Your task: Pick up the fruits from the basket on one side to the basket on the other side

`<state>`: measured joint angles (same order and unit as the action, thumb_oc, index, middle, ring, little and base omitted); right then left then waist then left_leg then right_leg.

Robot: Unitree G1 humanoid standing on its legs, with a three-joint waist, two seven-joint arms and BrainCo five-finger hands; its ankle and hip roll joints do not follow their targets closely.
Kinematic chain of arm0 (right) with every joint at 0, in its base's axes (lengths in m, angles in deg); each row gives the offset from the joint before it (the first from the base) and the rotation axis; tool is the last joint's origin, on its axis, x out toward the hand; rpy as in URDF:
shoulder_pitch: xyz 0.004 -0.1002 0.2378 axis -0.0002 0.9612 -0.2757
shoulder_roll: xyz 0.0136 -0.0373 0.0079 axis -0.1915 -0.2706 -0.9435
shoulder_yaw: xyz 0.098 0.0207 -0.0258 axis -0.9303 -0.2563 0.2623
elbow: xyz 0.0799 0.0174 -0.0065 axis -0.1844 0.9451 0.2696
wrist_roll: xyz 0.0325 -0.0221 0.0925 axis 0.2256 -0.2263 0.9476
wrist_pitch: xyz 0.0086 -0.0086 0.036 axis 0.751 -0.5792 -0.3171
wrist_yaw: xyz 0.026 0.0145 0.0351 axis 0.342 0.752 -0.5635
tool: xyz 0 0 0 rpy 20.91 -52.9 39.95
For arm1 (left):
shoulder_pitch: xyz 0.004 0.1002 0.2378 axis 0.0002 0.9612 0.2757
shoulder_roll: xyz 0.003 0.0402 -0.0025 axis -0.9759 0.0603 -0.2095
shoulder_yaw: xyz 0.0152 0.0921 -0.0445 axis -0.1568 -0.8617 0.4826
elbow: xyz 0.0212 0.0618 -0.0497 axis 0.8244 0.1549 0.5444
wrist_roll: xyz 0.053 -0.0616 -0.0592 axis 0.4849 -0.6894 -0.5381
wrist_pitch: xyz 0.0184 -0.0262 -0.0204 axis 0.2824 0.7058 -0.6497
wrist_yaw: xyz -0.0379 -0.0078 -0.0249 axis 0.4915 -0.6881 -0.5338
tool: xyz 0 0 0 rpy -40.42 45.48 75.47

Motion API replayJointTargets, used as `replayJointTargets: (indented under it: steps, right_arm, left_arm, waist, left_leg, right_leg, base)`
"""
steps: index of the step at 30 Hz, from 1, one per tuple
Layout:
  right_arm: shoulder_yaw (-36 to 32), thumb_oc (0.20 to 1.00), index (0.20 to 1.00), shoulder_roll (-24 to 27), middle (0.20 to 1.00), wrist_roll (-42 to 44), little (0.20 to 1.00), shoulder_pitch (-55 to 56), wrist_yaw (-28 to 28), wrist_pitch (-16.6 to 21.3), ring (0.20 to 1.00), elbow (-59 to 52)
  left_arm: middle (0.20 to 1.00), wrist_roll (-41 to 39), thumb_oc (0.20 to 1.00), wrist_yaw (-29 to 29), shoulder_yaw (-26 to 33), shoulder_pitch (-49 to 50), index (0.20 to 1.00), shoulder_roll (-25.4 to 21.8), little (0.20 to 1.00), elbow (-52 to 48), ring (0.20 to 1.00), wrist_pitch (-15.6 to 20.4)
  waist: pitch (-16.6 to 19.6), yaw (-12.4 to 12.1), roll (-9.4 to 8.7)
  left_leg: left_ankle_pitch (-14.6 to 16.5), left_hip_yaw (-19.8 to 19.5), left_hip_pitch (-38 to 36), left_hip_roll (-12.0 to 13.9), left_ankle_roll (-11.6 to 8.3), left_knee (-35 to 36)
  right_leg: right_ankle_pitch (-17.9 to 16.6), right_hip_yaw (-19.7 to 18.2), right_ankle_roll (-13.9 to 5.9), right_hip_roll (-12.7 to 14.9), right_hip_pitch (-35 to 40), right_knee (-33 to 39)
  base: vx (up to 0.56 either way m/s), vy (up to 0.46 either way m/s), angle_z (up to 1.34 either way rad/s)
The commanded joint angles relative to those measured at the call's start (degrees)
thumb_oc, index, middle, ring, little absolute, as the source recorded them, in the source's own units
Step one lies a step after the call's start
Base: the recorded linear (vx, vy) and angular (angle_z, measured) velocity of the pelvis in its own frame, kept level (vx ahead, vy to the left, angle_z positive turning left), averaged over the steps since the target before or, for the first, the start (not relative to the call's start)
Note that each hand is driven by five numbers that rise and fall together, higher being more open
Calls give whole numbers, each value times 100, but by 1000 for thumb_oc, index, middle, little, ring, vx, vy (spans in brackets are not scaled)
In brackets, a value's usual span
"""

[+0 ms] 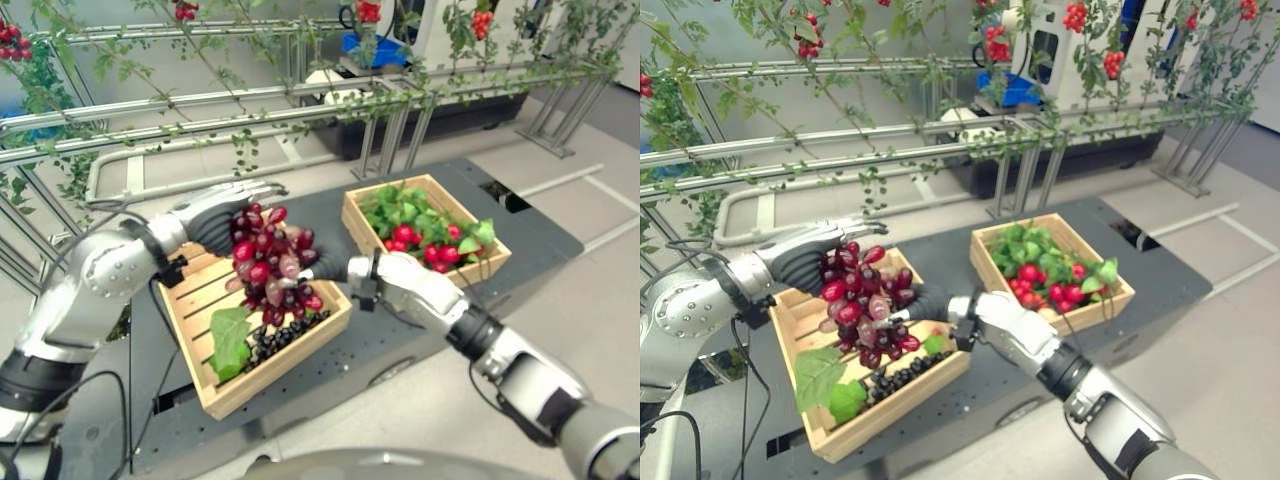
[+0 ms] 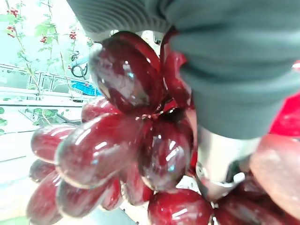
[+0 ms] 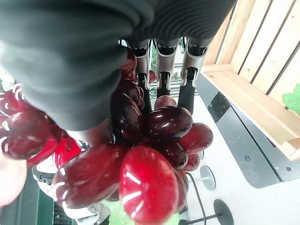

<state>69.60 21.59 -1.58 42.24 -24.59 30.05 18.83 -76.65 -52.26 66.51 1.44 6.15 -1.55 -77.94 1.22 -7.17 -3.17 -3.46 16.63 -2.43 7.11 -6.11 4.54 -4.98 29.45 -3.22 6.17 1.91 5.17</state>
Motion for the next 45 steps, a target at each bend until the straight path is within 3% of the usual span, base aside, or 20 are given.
replayJointTargets:
  steps: [1,11,21,28,33,38,43,45]
  right_arm:
    - [-801,200,200,-79,200,544,200,-65,-34,583,200,-626]
    - [-1944,200,200,1280,200,594,200,691,-277,670,200,-870]
    - [-3042,200,200,1870,200,456,200,1355,-167,820,200,-627]
    - [-3557,200,200,1943,200,385,200,1657,-76,857,200,-529]
    - [-4024,200,200,1930,200,341,200,1976,34,964,200,-623]
    - [-4553,200,200,1787,200,362,200,2409,266,1250,200,-783]
    - [-4936,200,200,1724,200,260,200,2810,542,1644,200,-894]
    - [-5324,200,200,1561,200,235,200,3176,682,1905,200,-1027]
  left_arm:
    - [1000,-31,1000,49,99,176,1000,-261,1000,-109,1000,112]
    - [1000,-189,1000,350,484,449,1000,-488,1000,-174,1000,230]
    - [1000,-84,1000,449,771,719,1000,-497,1000,5,1000,226]
    - [1000,7,1000,432,998,914,1000,-344,1000,105,1000,153]
    - [1000,-154,1000,119,1391,1391,1000,190,1000,404,1000,74]
    - [1000,-799,1000,-638,1703,2278,1000,1233,1000,1269,1000,92]
    - [1000,-1243,1000,-1238,1721,2642,1000,1897,1000,2353,1000,314]
    - [1000,-1630,1000,-1371,1859,2914,1000,2258,1000,2591,1000,469]
  waist:
    - [101,-20,-220]
    - [111,64,-291]
    - [157,180,-286]
    - [159,246,-265]
    - [146,275,-231]
    - [68,321,-164]
    - [10,386,-119]
    - [-111,448,-197]
  left_leg:
    - [465,-57,115,-234,216,-207]
    - [486,-84,142,-257,214,-210]
    - [506,-74,121,-249,215,-201]
    - [523,-46,110,-256,225,-204]
    - [544,-27,99,-262,238,-215]
    - [592,10,112,-292,277,-290]
    - [709,33,154,-294,297,-486]
    - [957,16,347,-310,306,-1050]
  right_leg:
    - [424,108,-361,221,89,-194]
    - [417,130,-404,217,66,-206]
    - [420,89,-413,211,63,-204]
    - [421,49,-405,201,45,-201]
    - [414,13,-400,220,32,-201]
    - [411,-15,-387,257,7,-221]
    - [416,-59,-391,305,-10,-259]
    - [433,-128,-384,376,-22,-336]
  base:
    - [0,0,0]
    - [0,0,0]
    - [0,0,0]
    - [0,0,0]
    - [3,8,-1]
    - [-1,27,-5]
    - [-6,39,-8]
    - [-28,33,-6]
